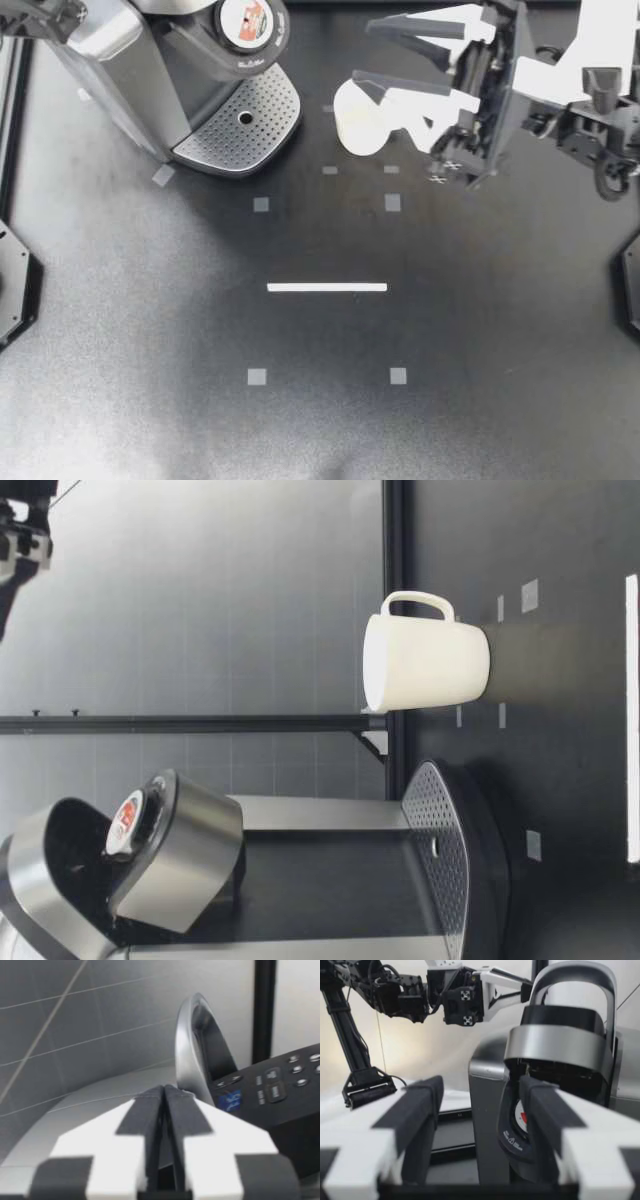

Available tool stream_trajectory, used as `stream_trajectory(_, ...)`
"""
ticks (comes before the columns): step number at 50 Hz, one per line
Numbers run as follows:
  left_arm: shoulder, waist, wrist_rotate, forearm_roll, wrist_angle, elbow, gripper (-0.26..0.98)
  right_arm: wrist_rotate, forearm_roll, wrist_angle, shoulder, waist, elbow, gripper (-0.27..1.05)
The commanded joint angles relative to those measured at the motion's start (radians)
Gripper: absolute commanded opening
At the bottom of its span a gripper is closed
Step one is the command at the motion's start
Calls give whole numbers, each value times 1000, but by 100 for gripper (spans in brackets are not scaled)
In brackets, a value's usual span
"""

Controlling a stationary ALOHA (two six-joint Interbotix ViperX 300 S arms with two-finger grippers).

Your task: Place the coffee capsule inside the capsule container, then place the cup onto the center of the cup tray.

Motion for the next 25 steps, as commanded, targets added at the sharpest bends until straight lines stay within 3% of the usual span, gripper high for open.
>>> stream_trajectory(1, -12, -2, -3, 6, -63, -26, 15, 2, 0, -9, -32, 6, -9, 58)
stream_trajectory(10, -31, -2, -3, 6, -256, -38, 15, -2, -2, -11, -48, 6, -8, 58)
stream_trajectory(25, 3, -2, -28, 3, -403, -91, 15, 3, -3, -12, -51, 6, 3, 58)
